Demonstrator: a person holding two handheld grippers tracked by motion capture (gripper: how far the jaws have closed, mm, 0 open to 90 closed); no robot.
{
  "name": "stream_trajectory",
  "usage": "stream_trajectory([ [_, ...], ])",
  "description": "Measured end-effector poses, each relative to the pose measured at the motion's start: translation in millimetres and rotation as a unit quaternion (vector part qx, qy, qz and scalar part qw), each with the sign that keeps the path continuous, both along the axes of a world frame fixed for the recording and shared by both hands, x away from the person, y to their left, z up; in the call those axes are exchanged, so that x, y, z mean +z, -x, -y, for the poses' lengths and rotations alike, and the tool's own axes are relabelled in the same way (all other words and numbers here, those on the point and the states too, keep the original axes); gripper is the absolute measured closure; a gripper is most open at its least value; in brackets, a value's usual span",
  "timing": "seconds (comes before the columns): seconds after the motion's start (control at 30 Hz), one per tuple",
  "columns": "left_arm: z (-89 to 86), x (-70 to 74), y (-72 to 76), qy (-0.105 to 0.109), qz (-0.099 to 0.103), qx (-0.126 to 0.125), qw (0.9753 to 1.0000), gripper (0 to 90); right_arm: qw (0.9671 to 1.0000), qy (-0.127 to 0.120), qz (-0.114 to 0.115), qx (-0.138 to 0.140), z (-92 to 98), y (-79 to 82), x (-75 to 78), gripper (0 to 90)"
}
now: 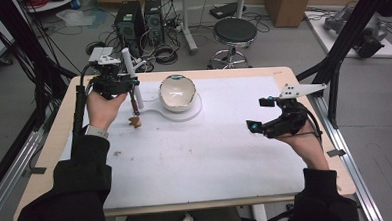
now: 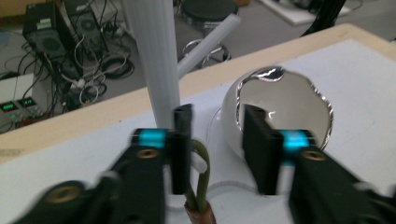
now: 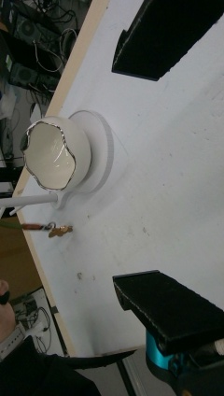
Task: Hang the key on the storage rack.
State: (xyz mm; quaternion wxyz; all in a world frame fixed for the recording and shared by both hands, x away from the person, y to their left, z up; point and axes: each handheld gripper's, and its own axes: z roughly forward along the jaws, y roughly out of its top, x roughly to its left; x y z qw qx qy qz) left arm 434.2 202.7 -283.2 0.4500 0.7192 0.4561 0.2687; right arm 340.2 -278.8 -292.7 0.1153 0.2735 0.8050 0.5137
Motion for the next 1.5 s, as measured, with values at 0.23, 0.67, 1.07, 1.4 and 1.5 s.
stream_trajectory([
  [0.23, -16.4, 4.5, 4.9, 0.037, -0.043, -0.025, 0.9981, 1.7, 1.0000, -0.002, 0.002, -0.001, 0.5, -1.1, 0.6, 1.2],
  [0.67, -47.6, 16.9, 52.8, 0.084, -0.033, -0.070, 0.9935, 1.7, 0.9999, -0.006, 0.001, -0.009, 4.7, -5.8, 0.8, 1.2],
  [1.07, -73.2, 0.5, 105.1, 0.107, -0.008, -0.142, 0.9840, 1.7, 0.9988, -0.028, 0.011, -0.039, 26.3, -4.4, 7.5, 1.2],
  [1.4, -86.9, 4.0, 125.5, 0.104, 0.034, -0.122, 0.9864, 1.7, 0.9981, -0.026, 0.018, -0.053, 34.2, -3.3, 8.6, 1.2],
  [1.5, -84.4, 2.1, 123.8, 0.089, 0.034, -0.118, 0.9884, 1.7, 0.9982, -0.022, 0.013, -0.054, 34.4, -4.4, 6.5, 1.2],
])
